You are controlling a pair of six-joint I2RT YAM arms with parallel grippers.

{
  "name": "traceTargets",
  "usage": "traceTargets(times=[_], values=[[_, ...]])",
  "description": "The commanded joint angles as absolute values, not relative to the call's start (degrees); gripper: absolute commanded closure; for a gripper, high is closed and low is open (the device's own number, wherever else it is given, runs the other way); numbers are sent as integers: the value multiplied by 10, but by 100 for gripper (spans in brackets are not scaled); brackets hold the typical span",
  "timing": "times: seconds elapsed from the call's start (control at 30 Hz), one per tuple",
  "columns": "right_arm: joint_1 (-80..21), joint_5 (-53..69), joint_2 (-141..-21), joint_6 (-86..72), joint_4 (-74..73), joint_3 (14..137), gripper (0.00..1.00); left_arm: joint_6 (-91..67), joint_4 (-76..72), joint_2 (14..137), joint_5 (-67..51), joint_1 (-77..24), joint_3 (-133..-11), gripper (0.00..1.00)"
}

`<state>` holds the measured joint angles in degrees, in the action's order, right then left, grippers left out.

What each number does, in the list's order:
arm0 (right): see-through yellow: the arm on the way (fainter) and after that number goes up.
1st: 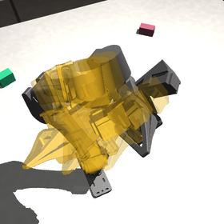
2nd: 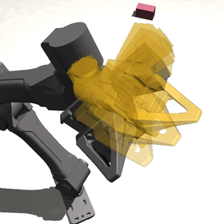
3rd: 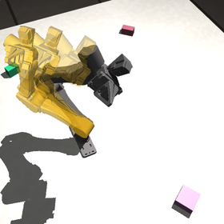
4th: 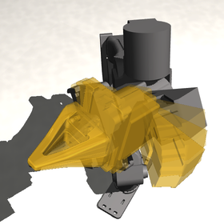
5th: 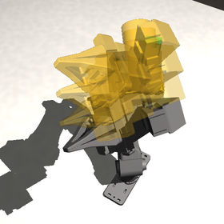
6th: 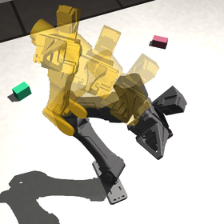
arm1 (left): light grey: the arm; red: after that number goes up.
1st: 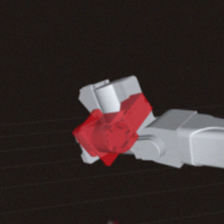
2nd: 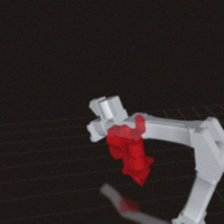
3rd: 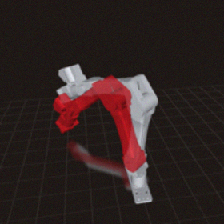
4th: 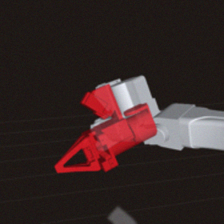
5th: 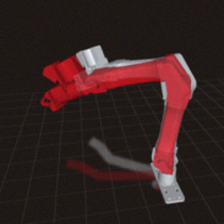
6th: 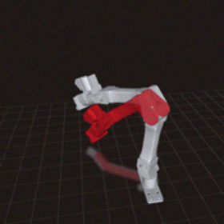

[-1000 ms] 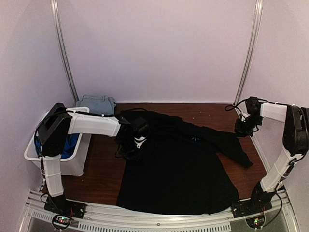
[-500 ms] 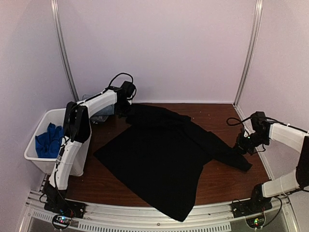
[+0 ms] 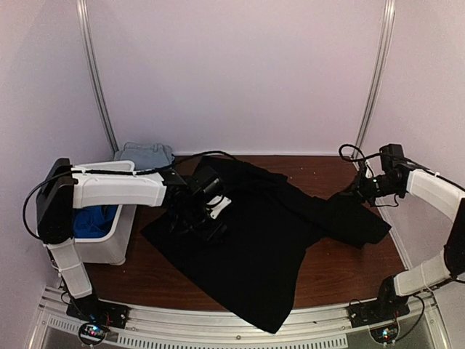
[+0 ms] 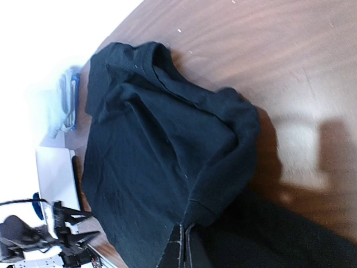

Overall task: Fold and stack the mixed laundry pile
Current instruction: Flatten out the crumpled T-shirt at the center of the board.

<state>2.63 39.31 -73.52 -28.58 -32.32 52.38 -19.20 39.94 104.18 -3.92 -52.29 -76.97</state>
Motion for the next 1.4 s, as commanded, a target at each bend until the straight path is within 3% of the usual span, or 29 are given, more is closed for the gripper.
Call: traceTargets(times=[0.0,0.33,0.47,0.6,0.77,0.9,1.1,1.23,1.3,1.37], values=[[25,426,-784,-301,-283,561,100,-247,366,1072,-14,-498,-715,43],[76,352,-742,-316,-333,578,100,-276,416,1204,48,-409,-791,53],[95,303,-700,-310,-374,547,100,-259,454,1305,86,-347,-931,54],[96,326,-666,-334,-354,484,100,-259,514,1392,134,-292,-1147,52],[82,389,-680,-377,-277,429,100,-227,503,1368,120,-286,-1251,45],[76,389,-719,-377,-243,444,100,-168,489,1278,71,-316,-1165,43],[76,378,-820,-364,-217,519,100,-167,399,1017,-15,-397,-785,40],[78,354,-889,-318,-227,585,100,-221,388,896,-23,-461,-632,40],[80,332,-925,-280,-272,631,86,-239,394,860,-37,-481,-579,40],[83,320,-935,-252,-328,659,58,-247,394,835,-46,-495,-536,40]])
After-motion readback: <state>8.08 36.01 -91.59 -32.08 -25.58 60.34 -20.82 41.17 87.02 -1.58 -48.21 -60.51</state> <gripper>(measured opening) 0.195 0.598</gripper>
